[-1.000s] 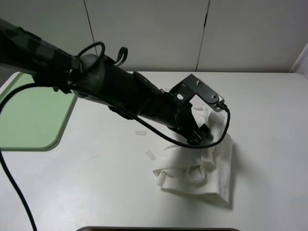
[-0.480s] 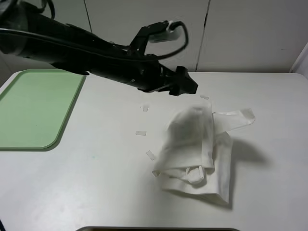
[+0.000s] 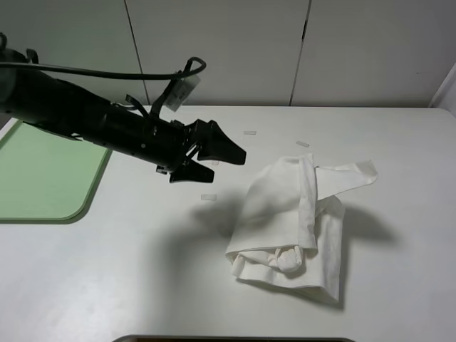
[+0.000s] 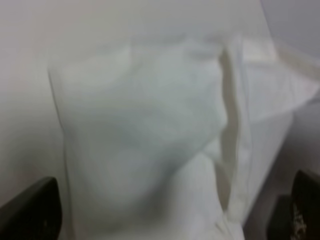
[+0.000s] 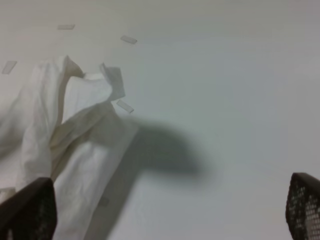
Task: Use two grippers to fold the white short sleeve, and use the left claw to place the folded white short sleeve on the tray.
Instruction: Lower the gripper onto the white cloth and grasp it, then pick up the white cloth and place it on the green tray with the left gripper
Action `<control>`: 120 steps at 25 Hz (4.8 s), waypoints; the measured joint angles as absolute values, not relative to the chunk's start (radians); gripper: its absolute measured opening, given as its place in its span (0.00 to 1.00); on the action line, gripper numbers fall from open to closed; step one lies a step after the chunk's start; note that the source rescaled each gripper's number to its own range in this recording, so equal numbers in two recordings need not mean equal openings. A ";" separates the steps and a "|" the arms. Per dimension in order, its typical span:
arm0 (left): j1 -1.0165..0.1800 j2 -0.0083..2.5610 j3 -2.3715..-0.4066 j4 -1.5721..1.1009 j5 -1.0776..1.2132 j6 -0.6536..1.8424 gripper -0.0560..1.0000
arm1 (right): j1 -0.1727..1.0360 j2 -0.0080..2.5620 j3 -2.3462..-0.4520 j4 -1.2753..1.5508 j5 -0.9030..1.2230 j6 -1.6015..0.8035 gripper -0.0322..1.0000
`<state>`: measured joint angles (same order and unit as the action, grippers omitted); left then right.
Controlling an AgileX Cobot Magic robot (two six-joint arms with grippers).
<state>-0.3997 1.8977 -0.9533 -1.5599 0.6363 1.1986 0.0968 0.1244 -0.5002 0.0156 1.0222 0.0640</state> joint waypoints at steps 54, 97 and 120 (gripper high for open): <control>-0.563 2.091 -1.075 -1.275 0.394 1.142 0.18 | 0.097 0.124 -0.500 0.016 1.022 0.064 1.00; 0.147 1.893 -1.129 0.392 0.414 0.061 0.18 | 0.097 0.124 -0.500 0.016 1.022 0.064 1.00; 0.151 1.867 -1.155 0.468 0.446 0.036 0.98 | 0.097 0.124 -0.500 0.016 1.022 0.064 1.00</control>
